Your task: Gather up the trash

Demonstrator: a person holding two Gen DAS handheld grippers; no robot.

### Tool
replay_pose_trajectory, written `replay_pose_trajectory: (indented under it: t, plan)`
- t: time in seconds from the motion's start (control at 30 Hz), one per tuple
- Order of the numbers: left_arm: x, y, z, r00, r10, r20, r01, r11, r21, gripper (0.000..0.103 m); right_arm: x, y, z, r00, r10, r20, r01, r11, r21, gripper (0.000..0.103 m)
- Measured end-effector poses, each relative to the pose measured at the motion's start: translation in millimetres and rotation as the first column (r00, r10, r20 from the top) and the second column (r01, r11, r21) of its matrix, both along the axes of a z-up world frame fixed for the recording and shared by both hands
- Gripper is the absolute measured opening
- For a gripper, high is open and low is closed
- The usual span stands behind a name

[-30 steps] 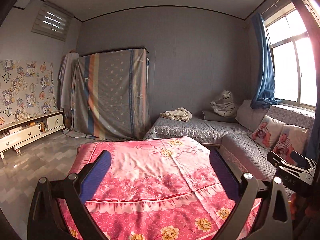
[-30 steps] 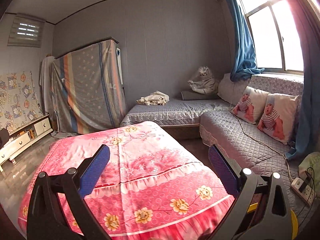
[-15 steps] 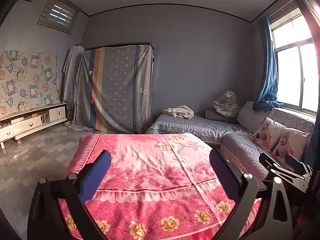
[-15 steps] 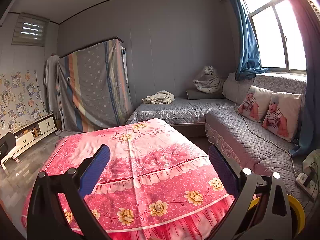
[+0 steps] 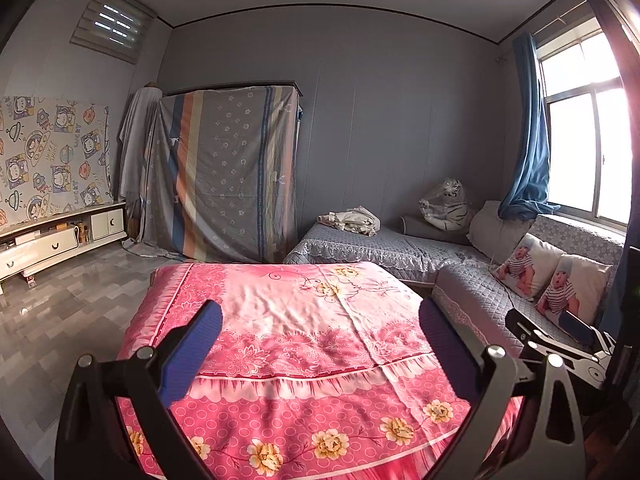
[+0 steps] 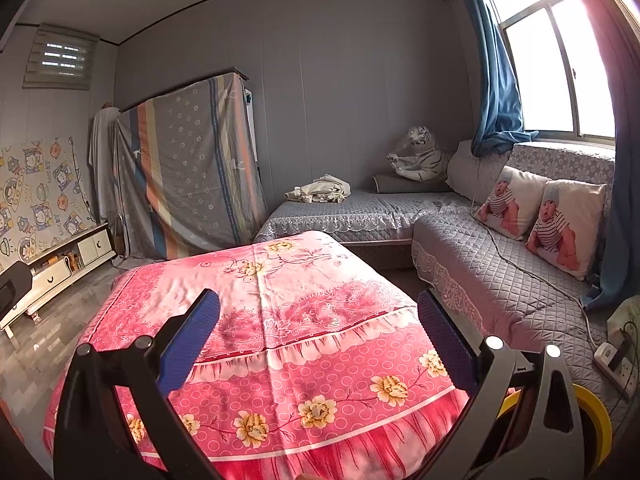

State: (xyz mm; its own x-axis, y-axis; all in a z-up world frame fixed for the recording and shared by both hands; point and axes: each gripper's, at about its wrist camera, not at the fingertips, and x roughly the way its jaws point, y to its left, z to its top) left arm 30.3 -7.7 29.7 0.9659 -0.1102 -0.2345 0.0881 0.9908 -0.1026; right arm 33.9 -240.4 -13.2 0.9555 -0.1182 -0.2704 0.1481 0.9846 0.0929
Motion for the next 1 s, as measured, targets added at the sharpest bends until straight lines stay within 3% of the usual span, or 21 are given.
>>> replay_pose_trajectory:
  t: [1.0]
  plan:
    - [5.2,-11.0,-4.9,0.999,-0.034,-0.019,0.034,0.999,-0.004,0.095,1.4,-0.7,-3.6,1.0,0.009,-0.017,-0.009,1.0,0.006,0.095]
